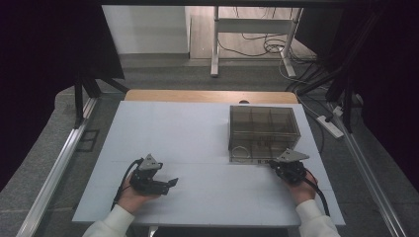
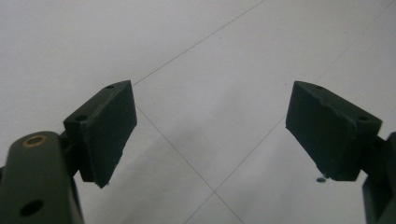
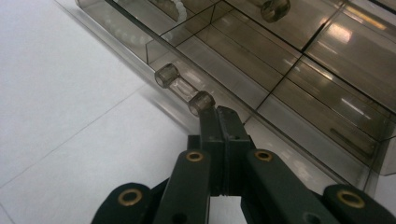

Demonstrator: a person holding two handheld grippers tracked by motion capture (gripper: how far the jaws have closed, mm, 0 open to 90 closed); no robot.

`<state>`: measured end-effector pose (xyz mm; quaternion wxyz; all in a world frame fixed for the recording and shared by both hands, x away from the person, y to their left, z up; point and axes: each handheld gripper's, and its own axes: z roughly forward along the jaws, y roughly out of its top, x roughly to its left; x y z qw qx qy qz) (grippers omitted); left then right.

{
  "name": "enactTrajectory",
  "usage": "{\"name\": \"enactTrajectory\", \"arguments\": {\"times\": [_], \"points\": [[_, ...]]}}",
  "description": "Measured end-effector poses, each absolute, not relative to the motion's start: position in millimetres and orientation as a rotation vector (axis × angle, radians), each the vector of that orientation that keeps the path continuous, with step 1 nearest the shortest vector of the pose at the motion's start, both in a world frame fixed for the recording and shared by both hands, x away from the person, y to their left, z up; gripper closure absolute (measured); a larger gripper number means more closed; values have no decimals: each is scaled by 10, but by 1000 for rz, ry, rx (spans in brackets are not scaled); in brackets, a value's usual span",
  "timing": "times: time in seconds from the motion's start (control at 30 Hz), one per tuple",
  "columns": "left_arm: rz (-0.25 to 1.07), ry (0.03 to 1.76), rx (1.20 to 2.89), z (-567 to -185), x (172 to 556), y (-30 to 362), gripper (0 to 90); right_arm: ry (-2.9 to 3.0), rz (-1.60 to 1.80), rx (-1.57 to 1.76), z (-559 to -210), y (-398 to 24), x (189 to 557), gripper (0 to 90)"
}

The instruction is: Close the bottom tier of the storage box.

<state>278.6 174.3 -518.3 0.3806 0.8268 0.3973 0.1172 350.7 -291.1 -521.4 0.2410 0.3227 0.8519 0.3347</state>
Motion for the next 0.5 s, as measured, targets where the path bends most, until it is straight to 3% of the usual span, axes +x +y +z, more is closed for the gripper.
{"name": "enactTrajectory", "arguments": {"times": [0.5], "points": [[301, 1017, 2105, -5180, 2784, 1747, 164, 2321, 909, 904, -5223, -2915, 3614, 895]]}}
